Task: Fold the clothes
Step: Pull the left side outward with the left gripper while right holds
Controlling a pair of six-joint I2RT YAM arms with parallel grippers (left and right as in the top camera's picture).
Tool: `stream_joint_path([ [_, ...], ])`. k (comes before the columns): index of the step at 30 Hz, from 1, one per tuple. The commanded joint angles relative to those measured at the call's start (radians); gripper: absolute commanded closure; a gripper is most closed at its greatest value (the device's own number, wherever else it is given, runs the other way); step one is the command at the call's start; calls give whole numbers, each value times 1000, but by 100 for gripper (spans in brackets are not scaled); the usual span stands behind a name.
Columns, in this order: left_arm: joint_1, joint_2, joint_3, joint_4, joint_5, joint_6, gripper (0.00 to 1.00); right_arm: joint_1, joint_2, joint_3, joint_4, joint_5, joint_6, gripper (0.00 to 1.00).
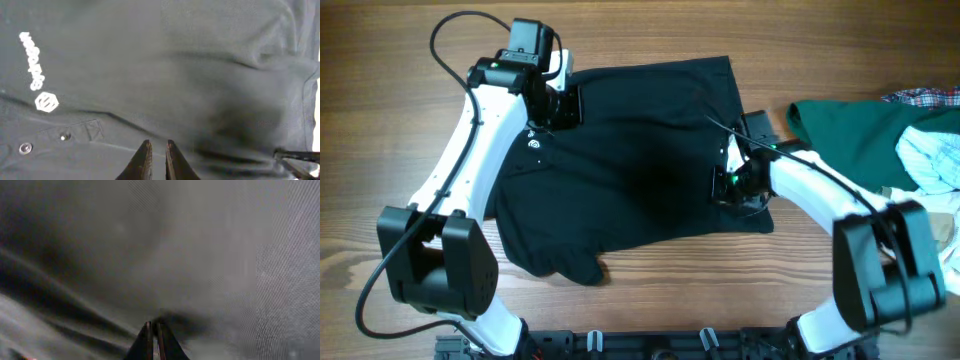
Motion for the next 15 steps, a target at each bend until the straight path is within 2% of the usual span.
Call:
stream_joint_path([
  [1,5,-29,1,-49,-21,-25,90,0,75,-11,-37,14,-26,96],
  [4,5,-105,1,-100,-48,-24,89,0,73,-49,-81,15,-48,96],
  [9,5,-294,1,-106,-55,-21,78,0,49,-56,-85,9,-124,95],
  [15,5,-550,1,-108,-54,-24,70,0,-171,-56,-1,8,-177,95],
])
